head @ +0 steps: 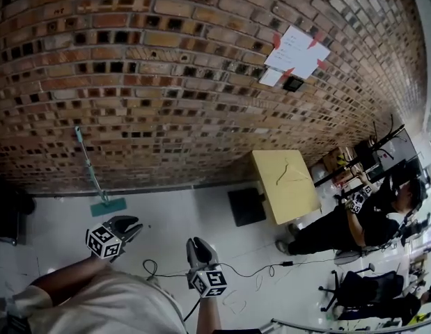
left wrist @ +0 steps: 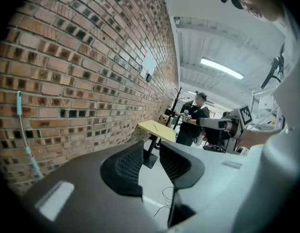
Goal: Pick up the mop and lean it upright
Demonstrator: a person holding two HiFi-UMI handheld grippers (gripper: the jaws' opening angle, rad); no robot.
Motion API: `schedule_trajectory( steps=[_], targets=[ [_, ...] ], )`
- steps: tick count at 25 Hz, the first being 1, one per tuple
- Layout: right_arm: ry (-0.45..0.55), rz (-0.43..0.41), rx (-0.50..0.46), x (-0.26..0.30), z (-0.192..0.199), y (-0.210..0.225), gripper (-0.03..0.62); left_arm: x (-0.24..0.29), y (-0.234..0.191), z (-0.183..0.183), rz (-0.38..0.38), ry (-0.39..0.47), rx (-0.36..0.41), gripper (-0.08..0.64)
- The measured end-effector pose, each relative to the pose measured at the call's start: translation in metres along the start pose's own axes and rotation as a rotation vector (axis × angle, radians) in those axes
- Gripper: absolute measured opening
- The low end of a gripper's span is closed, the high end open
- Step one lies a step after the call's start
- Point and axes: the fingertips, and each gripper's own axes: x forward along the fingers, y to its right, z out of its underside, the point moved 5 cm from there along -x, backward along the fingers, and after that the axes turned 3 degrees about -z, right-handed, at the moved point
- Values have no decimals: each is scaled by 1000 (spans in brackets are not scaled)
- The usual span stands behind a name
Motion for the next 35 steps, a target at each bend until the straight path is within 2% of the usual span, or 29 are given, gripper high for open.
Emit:
schedule_trajectory(
  steps=[13,21,29,35],
  targets=[
    [-40,7,-12,68,1,-69,63,-50,-73,5,24,-10,-13,120],
    [-67,0,-13,112,11,-112,63,-79,-119,12,8,6,-44,121],
    [-85,3,2,143,25,-151,63,-108,-162,22,-53,8,-92,121],
    [-60,16,20,155,30,-170,63,-114,-178,25,-45,5,-78,121]
  ],
)
